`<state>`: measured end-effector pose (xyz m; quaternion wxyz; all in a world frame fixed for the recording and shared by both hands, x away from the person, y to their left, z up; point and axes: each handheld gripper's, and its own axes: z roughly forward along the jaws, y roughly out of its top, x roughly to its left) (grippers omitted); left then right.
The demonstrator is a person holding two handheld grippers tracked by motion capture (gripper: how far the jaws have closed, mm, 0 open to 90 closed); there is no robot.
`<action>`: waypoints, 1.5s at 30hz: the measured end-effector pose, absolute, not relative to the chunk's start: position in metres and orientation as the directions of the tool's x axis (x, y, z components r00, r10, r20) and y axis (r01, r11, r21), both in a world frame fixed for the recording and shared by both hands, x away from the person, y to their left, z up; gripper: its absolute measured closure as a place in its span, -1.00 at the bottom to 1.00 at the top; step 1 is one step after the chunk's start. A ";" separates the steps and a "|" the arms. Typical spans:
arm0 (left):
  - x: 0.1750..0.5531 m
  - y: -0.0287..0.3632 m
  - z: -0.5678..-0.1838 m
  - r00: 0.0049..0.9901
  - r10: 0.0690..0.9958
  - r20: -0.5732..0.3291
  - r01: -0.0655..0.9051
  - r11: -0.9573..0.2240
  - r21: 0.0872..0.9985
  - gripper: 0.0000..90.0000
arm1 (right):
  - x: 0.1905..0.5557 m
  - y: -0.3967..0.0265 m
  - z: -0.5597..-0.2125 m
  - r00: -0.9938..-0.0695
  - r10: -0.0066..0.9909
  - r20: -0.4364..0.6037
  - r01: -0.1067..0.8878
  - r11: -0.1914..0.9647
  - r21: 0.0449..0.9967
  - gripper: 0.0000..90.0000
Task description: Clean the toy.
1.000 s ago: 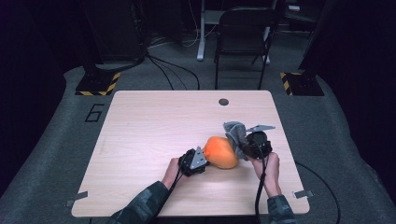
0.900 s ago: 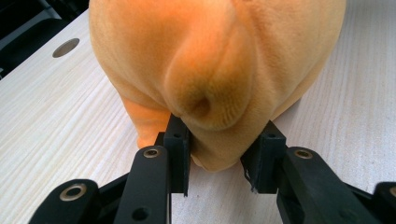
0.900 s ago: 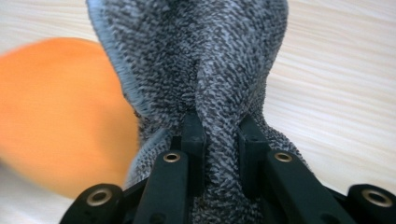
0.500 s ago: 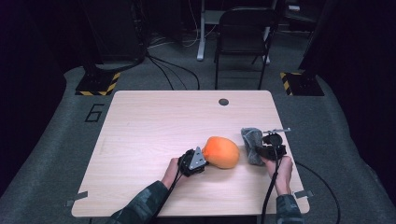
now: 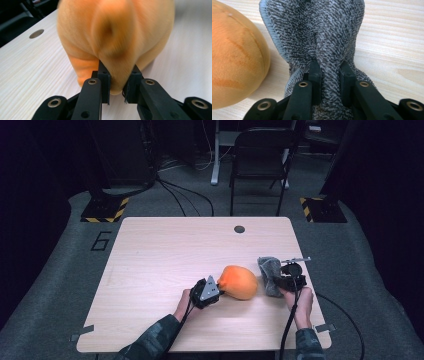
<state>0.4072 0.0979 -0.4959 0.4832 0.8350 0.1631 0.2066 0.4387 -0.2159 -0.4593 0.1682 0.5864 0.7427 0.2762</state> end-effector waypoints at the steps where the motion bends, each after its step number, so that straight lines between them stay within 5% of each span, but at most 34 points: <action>1: 0.405 0.098 -0.490 0.865 0.477 0.157 0.094 -0.461 0.882 0.75 | 0.438 -0.216 -0.459 -0.247 0.966 0.080 0.781 0.149 0.606 0.70; 15: 0.406 0.118 -0.442 0.821 0.519 -0.239 0.420 -0.265 0.868 0.73 | 0.437 -0.218 -0.456 -0.244 0.967 0.078 0.774 0.145 0.616 0.70; 26: 0.424 0.117 -0.474 0.741 0.545 -0.392 0.588 -0.243 0.771 0.71 | 0.437 -0.219 -0.454 -0.239 0.968 0.079 0.771 0.140 0.621 0.70; 33: 0.427 0.113 -0.488 0.719 0.569 -0.399 0.609 -0.238 0.756 0.66 | 0.425 -0.203 -0.420 -0.298 0.949 0.099 0.706 0.150 0.692 0.70; 40: 0.423 0.110 -0.487 0.720 0.585 -0.374 0.597 -0.245 0.764 0.61 | 0.396 -0.145 -0.374 -0.492 0.865 0.101 0.571 0.233 0.787 0.70; 45: 0.420 0.108 -0.486 0.726 0.587 -0.359 0.582 -0.245 0.775 0.57 | 0.391 -0.109 -0.382 -0.561 0.824 0.082 0.558 0.304 0.772 0.69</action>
